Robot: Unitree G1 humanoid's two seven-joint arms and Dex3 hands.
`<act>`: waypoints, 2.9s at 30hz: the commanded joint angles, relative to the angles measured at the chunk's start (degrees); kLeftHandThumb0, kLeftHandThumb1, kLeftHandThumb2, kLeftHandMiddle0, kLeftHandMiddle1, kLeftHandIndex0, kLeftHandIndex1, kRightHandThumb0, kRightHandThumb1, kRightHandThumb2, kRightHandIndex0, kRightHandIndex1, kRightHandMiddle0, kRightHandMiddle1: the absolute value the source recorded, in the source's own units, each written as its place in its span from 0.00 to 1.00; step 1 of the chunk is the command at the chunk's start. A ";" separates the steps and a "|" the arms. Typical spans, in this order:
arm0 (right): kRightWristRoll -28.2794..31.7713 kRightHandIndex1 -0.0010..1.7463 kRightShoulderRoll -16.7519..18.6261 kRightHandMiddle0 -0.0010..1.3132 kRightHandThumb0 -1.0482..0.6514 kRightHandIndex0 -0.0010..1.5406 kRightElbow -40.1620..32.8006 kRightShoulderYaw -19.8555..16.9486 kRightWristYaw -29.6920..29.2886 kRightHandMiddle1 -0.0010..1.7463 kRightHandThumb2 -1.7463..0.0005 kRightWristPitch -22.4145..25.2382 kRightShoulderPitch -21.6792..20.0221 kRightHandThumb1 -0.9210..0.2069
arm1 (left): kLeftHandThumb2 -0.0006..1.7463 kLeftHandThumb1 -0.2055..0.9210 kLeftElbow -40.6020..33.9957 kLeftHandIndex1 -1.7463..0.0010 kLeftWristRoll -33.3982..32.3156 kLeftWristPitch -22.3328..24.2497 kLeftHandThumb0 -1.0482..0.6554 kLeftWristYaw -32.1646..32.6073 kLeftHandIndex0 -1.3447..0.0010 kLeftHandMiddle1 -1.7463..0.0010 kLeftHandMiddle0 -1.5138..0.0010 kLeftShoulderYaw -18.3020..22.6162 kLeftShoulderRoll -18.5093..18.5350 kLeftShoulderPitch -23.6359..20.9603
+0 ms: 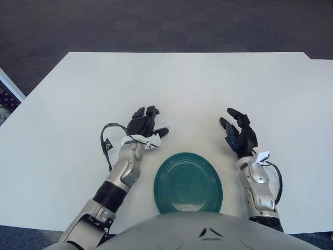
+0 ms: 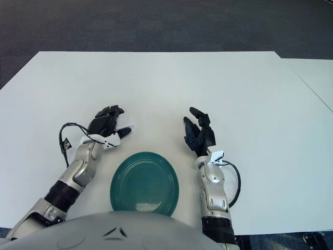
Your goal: Put the charger into the plate.
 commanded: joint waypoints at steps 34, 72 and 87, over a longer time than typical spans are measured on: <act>1.98 0.02 0.31 0.13 0.30 0.36 -7.70 0.00 0.42 0.46 0.74 2.16 3.60 0.00 | 0.15 1.00 2.10 0.19 1.07 -1.94 0.01 -20.30 0.94 0.90 0.67 -6.59 10.22 -4.93; 4.71 0.03 0.35 0.17 0.29 0.41 -10.07 -1.68 1.61 0.46 0.76 3.67 3.89 0.00 | 0.89 0.23 9.36 0.00 2.58 5.54 0.61 11.83 0.54 0.11 0.44 -1.45 -3.64 -4.49; 4.29 0.03 0.49 0.19 0.29 0.41 -10.28 -1.62 1.15 0.46 0.76 4.18 3.85 0.00 | 0.91 0.19 7.86 0.00 0.74 3.94 0.61 10.12 0.51 0.13 0.41 -1.66 -2.92 -4.13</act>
